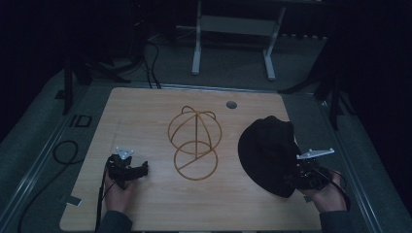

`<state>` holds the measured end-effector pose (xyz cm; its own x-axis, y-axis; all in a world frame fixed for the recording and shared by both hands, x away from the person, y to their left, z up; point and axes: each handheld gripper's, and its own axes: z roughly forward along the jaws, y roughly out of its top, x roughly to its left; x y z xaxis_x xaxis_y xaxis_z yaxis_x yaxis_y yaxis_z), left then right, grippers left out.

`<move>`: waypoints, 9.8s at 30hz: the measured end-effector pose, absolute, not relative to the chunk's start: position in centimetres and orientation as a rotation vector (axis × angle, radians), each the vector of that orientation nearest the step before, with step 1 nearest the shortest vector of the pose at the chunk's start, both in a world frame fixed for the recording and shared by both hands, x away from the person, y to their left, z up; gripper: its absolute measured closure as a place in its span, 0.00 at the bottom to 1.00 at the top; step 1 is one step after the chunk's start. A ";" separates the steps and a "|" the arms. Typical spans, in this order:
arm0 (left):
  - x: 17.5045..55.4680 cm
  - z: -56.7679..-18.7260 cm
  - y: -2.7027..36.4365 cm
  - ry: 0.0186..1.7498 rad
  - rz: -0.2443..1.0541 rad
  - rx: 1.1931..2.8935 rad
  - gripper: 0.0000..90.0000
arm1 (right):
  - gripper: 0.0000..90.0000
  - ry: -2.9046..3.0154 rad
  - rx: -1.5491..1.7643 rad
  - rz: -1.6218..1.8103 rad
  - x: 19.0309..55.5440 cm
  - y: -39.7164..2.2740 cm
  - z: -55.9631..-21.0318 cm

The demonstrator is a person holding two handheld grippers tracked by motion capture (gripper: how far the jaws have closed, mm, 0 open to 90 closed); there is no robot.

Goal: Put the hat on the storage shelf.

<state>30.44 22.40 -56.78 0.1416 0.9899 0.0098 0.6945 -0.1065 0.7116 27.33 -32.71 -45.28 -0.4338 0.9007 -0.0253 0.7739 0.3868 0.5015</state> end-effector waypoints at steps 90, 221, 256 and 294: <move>30.5 -56.8 22.3 1.599 0.677 1.871 0.13 | 0.97 2.509 1.461 0.327 36.6 -30.2 -45.5; 30.5 -56.8 22.2 1.591 0.671 1.879 0.13 | 0.98 2.515 0.897 0.842 32.9 -28.1 -27.2; 30.5 -56.7 22.2 1.588 0.668 1.884 0.13 | 0.98 2.491 0.686 1.133 32.6 -23.6 -21.9; 30.5 -56.8 22.2 1.581 0.670 1.887 0.13 | 0.91 2.758 0.470 0.983 34.8 -14.3 -27.5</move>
